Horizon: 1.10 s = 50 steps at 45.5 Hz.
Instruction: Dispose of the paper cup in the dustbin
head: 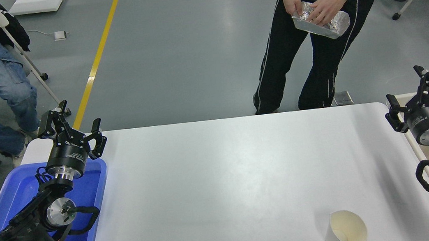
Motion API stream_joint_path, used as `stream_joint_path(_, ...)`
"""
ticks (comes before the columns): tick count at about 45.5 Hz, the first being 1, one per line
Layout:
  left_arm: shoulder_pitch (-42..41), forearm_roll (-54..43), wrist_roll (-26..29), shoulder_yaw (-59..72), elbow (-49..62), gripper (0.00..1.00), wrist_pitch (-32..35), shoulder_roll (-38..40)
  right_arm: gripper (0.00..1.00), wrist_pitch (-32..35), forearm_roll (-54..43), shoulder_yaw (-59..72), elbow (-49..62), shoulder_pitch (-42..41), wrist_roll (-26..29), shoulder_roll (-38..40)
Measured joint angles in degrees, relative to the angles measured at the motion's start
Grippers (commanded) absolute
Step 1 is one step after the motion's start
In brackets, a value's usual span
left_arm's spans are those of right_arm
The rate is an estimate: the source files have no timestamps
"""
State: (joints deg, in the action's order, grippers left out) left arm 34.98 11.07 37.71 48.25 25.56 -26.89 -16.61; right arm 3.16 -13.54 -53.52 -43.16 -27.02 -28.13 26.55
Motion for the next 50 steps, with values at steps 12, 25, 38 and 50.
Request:
stream_joint_path(12, 0.0, 0.0, 0.0, -0.03, 0.01, 1.0, 0.0, 0.0, 0.99, 0.0, 0.0, 0.0, 0.01, 0.03, 0.0, -0.01)
stream_joint_path(25, 0.0, 0.0, 0.0, -0.03, -0.01, 1.0, 0.0, 0.0, 0.99, 0.08, 0.0, 0.09, 0.01, 0.04, 0.0, -0.01)
stream_joint_path(38, 0.0, 0.0, 0.0, -0.03, -0.01, 1.0, 0.0, 0.0, 0.99, 0.32, 0.04, 0.2, -0.11, 0.12, 0.0, -0.08)
stream_joint_path(50, 0.0, 0.0, 0.0, -0.01, -0.01, 1.0, 0.0, 0.0, 0.99, 0.4, 0.6, 0.36, 0.03, 0.1, 0.07, -0.3)
